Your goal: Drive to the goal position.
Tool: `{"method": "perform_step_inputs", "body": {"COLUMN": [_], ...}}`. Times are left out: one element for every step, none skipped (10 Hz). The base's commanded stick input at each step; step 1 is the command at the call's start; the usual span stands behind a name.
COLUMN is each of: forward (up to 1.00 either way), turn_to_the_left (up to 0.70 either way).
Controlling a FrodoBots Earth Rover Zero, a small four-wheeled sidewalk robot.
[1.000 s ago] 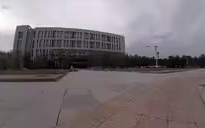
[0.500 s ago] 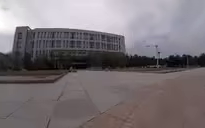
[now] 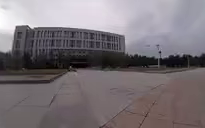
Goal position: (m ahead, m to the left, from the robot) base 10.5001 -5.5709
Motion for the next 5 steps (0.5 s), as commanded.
{"method": "perform_step_inputs", "body": {"forward": [0.7, 0.7, 0.7, 0.7, 0.7], "turn_to_the_left": [0.0, 0.0, 0.0, 0.0, 0.0]}}
